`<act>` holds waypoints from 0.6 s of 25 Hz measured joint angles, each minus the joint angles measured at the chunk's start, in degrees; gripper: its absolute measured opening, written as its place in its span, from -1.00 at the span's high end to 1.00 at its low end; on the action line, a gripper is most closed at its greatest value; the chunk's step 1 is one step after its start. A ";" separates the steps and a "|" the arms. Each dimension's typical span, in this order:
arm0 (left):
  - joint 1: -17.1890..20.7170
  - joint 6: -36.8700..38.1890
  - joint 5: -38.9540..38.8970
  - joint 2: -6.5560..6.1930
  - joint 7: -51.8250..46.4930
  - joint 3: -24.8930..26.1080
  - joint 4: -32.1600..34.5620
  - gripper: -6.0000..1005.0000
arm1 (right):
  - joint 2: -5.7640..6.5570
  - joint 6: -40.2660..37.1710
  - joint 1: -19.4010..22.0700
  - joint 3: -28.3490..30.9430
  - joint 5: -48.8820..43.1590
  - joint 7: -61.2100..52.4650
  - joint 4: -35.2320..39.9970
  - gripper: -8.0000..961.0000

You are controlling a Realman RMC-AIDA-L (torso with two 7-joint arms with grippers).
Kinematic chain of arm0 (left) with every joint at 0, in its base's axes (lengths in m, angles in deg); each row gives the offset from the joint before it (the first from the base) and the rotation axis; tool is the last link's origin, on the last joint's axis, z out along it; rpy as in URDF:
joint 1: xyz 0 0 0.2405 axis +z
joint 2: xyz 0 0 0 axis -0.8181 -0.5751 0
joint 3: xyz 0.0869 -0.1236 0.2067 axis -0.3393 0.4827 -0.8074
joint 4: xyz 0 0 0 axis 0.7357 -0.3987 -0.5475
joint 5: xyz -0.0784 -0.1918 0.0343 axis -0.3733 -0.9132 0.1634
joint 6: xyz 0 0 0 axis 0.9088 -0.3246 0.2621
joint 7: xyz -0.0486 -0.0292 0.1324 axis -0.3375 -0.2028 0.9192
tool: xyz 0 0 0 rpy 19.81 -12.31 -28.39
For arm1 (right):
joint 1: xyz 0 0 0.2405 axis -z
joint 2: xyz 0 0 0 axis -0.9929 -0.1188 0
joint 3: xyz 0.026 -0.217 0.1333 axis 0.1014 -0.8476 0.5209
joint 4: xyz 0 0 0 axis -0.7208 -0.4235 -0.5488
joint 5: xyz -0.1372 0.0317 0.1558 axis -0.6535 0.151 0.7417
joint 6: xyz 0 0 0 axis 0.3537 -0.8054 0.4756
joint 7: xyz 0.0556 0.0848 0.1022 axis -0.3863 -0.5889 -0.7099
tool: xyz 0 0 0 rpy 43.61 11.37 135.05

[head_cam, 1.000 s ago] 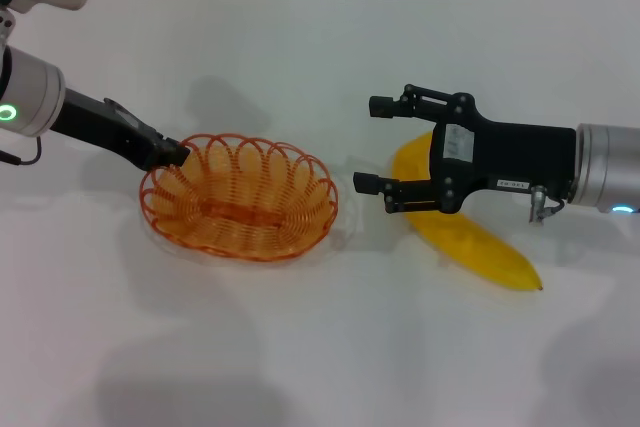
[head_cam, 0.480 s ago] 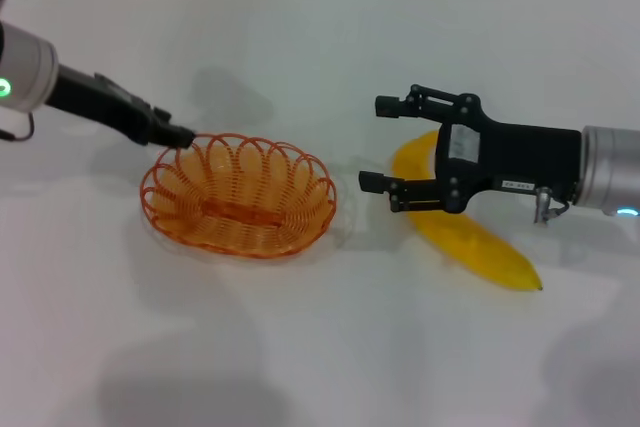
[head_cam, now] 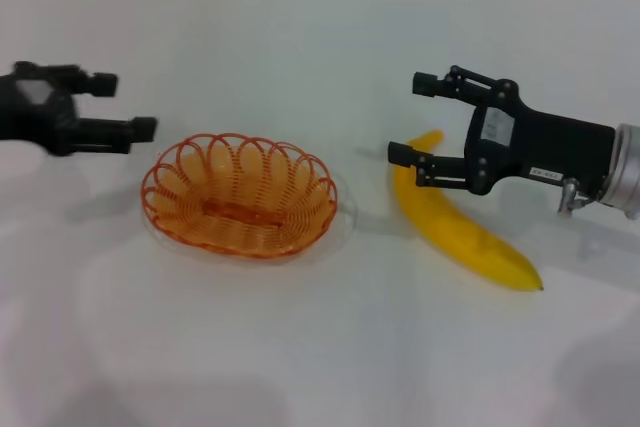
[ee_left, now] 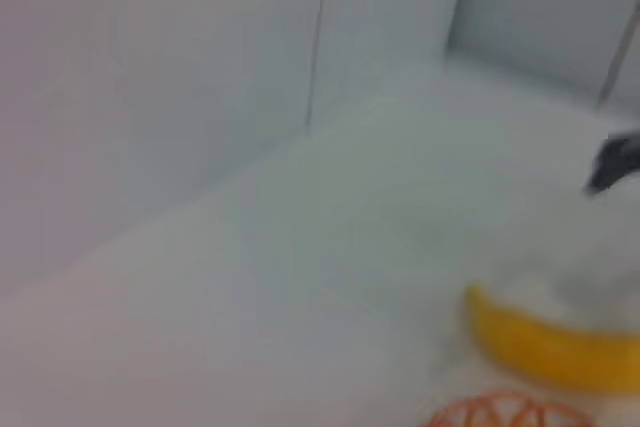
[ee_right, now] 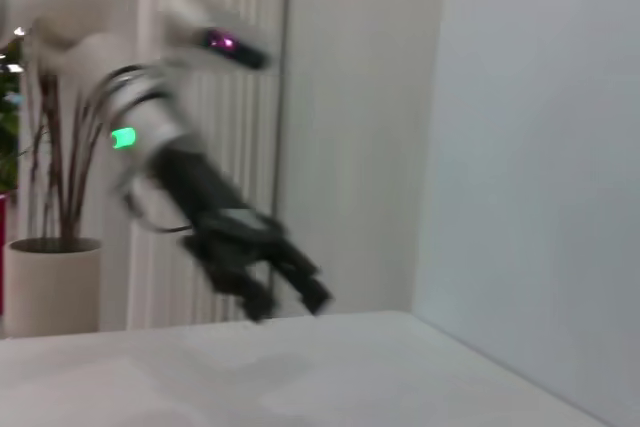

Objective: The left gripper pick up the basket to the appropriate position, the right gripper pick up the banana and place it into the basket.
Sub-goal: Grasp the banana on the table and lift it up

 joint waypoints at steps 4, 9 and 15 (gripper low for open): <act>7.05 0.34 -11.02 -0.05 13.14 0.44 -4.70 -0.63 | 0.05 -0.08 0.43 0.38 0.00 -0.02 -0.01 -0.83; 9.72 1.35 -15.90 -0.11 28.09 0.57 -15.79 -0.61 | 0.16 -0.83 1.61 0.40 -0.03 -1.81 1.88 -0.83; 10.93 0.49 -14.83 -0.24 34.24 3.97 -25.23 -0.44 | 0.03 -3.70 2.80 -0.95 -1.47 -10.12 7.64 -0.83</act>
